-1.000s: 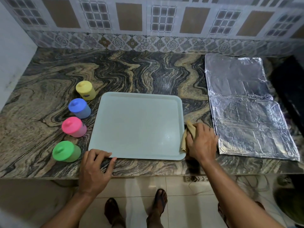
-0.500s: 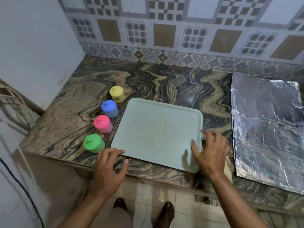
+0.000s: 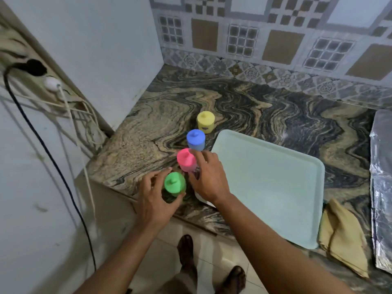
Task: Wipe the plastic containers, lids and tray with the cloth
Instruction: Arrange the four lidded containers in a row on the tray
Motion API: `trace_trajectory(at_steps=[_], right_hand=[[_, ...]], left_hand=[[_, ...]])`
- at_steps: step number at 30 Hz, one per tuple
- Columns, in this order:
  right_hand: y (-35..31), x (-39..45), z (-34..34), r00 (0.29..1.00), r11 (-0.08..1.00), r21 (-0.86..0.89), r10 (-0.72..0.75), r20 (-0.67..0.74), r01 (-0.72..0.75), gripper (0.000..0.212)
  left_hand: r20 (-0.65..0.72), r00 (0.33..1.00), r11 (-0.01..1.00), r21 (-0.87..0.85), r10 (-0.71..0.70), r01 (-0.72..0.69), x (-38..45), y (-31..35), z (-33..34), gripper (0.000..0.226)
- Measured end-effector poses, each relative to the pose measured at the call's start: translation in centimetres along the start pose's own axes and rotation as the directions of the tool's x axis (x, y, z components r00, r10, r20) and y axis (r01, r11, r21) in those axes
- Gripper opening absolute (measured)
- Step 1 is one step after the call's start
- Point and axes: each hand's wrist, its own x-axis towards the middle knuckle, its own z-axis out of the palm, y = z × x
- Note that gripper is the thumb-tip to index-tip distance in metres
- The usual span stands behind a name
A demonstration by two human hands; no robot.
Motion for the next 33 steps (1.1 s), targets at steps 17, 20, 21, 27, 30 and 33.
trace_trajectory(at_steps=[17,20,21,27,30,33], right_hand=[[1.6,-1.6,-1.0,0.923,0.968,0.134,0.244,-0.299,-0.212,0.061],[3.9,-3.5,-3.8,0.863,0.949,0.132,0.317,-0.393,-0.288,0.066],[5.1,-4.2,-4.9,0.835,0.936,0.142,0.351,-0.423,-0.322,0.067],[11.8,-7.9,-10.3,0.716,0.864,0.182,0.494,-0.494,-0.47,0.065],[14.8,-9.1,-12.5,0.69,0.834,0.169,0.533,-0.49,-0.525,0.063],[17.1,-9.9,-14.1,0.687,0.815,0.13,0.552,-0.472,-0.565,0.065]], left_hand=[[0.16,0.974,0.951,-0.287,0.164,-0.113,5.5,1.2,0.4,0.061],[0.225,0.94,0.925,-0.34,0.256,-0.171,7.0,4.1,1.8,0.065],[0.24,0.922,0.913,-0.347,0.305,-0.212,7.5,5.5,2.6,0.067],[0.307,0.848,0.868,-0.395,0.433,-0.3,9.8,13.7,8.4,0.073],[0.365,0.826,0.873,-0.4,0.43,-0.279,10.2,17.3,11.2,0.07],[0.427,0.805,0.885,-0.398,0.412,-0.241,10.2,20.4,13.7,0.069]])
